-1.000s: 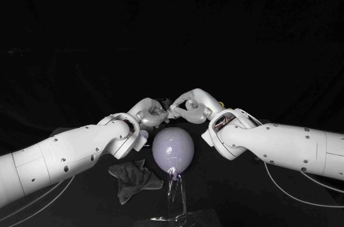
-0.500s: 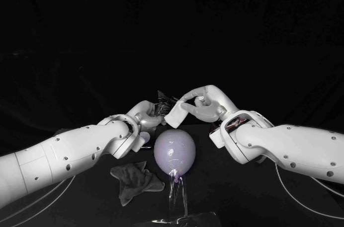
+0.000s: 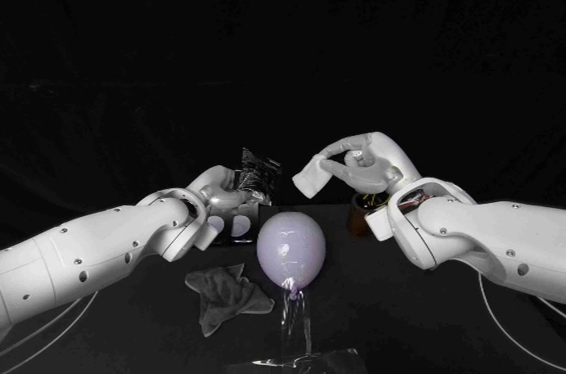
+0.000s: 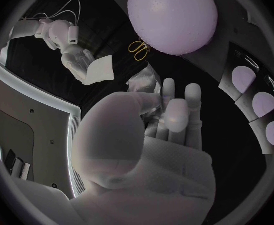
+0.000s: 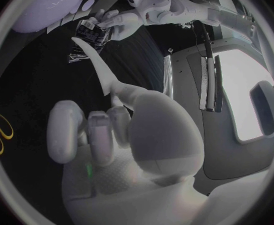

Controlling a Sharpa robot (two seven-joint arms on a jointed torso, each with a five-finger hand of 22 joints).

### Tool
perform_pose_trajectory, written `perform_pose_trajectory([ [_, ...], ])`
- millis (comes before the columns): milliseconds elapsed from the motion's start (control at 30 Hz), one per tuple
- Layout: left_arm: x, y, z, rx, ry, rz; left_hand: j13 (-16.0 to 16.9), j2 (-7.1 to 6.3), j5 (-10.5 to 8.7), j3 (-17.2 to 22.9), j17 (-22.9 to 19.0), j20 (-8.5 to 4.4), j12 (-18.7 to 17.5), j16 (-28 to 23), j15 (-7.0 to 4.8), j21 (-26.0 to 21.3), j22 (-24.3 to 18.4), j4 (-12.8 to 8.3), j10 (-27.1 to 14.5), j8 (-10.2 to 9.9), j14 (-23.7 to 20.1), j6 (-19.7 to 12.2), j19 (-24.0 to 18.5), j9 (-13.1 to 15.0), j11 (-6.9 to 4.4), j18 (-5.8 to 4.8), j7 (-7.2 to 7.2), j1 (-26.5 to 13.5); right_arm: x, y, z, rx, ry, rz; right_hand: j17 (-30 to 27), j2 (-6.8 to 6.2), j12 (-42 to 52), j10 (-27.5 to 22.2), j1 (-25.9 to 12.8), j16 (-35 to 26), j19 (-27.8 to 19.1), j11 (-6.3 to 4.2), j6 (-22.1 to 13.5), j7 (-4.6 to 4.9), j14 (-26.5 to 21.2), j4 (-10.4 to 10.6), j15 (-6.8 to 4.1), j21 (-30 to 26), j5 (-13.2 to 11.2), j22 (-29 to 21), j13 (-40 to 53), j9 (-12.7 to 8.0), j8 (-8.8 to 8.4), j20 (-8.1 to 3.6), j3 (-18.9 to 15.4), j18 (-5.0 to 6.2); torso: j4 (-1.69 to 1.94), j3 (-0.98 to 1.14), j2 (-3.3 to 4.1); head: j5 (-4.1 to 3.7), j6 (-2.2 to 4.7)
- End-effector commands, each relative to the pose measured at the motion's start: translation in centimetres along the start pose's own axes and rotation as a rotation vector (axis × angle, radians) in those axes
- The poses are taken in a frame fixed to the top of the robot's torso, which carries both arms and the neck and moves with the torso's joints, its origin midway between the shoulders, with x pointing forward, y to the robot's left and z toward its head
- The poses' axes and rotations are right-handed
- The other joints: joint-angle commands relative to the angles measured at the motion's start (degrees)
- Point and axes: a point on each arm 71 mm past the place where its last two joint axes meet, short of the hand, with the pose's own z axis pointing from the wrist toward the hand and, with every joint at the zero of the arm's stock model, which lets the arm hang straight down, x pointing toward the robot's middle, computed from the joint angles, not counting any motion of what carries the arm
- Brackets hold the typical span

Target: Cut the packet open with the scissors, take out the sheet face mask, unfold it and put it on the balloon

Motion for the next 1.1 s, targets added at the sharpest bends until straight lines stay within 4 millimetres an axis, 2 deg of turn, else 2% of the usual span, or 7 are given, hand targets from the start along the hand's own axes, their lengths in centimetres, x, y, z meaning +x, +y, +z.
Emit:
perform_pose_trajectory([
  [33,-0.1,-0.3,-0.9,0.061,0.073,-0.035,0.1,-0.24,0.19,4.5,-0.1,0.02,0.2,0.2,-0.02,0.2,0.1,-4.2,-0.2,1.1,-0.3,1.8,-0.1,2.7,-0.3,0.75,-0.08,0.6,-0.3,-0.1,0.0,0.005,0.003,0.035,15.1,0.21,0.0,0.5,-0.2,0.2,0.5,-0.35,0.1,-0.16,5.9,-0.3,-0.46,0.3,0.2,11.2,7.9,1.9,0.3,-0.5,-0.1,-0.49,-0.01,-0.01,-0.12,0.61,-0.6],
  [133,-0.7,0.3,-1.9,0.048,0.102,-0.058,0.1,-0.24,0.19,4.5,-0.1,0.02,0.2,0.2,-0.01,0.2,0.1,-4.2,-0.2,1.1,-0.3,1.7,-0.1,2.7,-0.29,0.75,-0.07,0.6,-0.6,-0.3,0.0,0.013,-0.003,0.033,15.1,0.2,-0.1,0.5,-0.2,0.2,0.5,-0.35,0.1,-0.15,5.9,-0.3,-0.46,0.3,0.2,11.2,7.8,1.9,0.34,-0.51,0.0,-0.5,0.02,0.0,-0.14,0.99,-0.97],
  [500,-2.6,4.8,-7.3,-0.155,0.271,-0.158,0.1,-0.28,0.19,4.5,0.0,0.04,0.2,0.2,0.02,0.2,0.1,-4.2,-0.2,1.0,-0.3,1.6,-0.1,2.7,-0.27,0.74,-0.03,0.6,-1.6,-1.4,0.6,0.038,-0.027,0.015,15.1,0.17,-0.2,0.4,-0.2,0.2,0.4,-0.35,0.0,-0.15,5.9,-0.4,-0.47,0.2,0.2,11.2,7.7,2.0,0.39,-0.52,0.0,-0.47,0.14,0.03,-0.16,5.29,-4.15],
  [533,-2.7,5.4,-7.8,-0.178,0.283,-0.16,0.1,-0.28,0.19,4.5,-0.1,0.04,0.2,0.2,0.02,0.2,0.1,-4.2,-0.2,1.0,-0.4,1.6,-0.1,2.7,-0.27,0.74,-0.03,0.6,-1.6,-1.5,0.6,0.04,-0.028,0.013,15.1,0.17,-0.2,0.4,-0.2,0.2,0.4,-0.35,0.0,-0.15,5.9,-0.4,-0.47,0.2,0.2,11.2,7.7,2.0,0.39,-0.52,0.0,-0.47,0.14,0.01,-0.16,6.11,-4.43],
  [700,-2.7,7.7,-9.8,-0.271,0.318,-0.154,0.1,-0.4,0.2,4.5,0.0,0.05,0.3,0.2,0.03,0.2,0.1,-4.2,-0.1,0.9,-0.3,1.5,-0.1,2.7,-0.27,0.76,0.0,0.6,-1.8,-1.8,0.8,0.045,-0.03,0.008,15.1,0.17,-0.2,0.4,-0.2,0.2,0.4,-0.35,0.0,-0.15,5.9,-0.4,-0.47,0.2,0.2,11.2,7.7,2.0,0.39,-0.52,0.0,-0.47,0.2,0.0,-0.2,8.12,-6.72],
  [800,-2.6,8.5,-10.6,-0.307,0.317,-0.135,0.1,-0.54,0.2,4.7,-0.3,0.06,0.4,0.1,0.04,0.3,0.1,-4.3,-0.1,0.6,-0.4,1.2,-0.1,2.7,-0.23,0.78,0.11,0.7,-1.8,-1.9,0.9,0.047,-0.03,0.006,15.1,0.17,-0.2,0.4,-0.2,0.2,0.4,-0.35,0.0,-0.15,5.9,-0.4,-0.47,0.2,0.2,11.2,7.7,2.0,0.39,-0.52,0.0,-0.47,0.21,-0.02,-0.15,8.95,-7.35],
  [1100,-2.1,9.7,-11.8,-0.4,0.315,-0.1,0.0,-1.52,0.21,5.0,-1.4,0.31,0.7,-0.2,0.49,0.5,0.1,-4.3,-0.3,-1.8,-0.6,-1.5,0.0,1.9,0.47,0.77,1.33,0.6,-1.6,-2.1,1.1,0.049,-0.024,0.005,15.1,0.14,-0.4,0.3,-0.3,0.2,0.4,-0.35,0.0,-0.14,5.9,-0.4,-0.47,0.2,0.2,11.2,7.6,2.0,0.47,-0.53,0.0,-0.46,0.07,0.02,-0.14,9.93,-8.49],
])
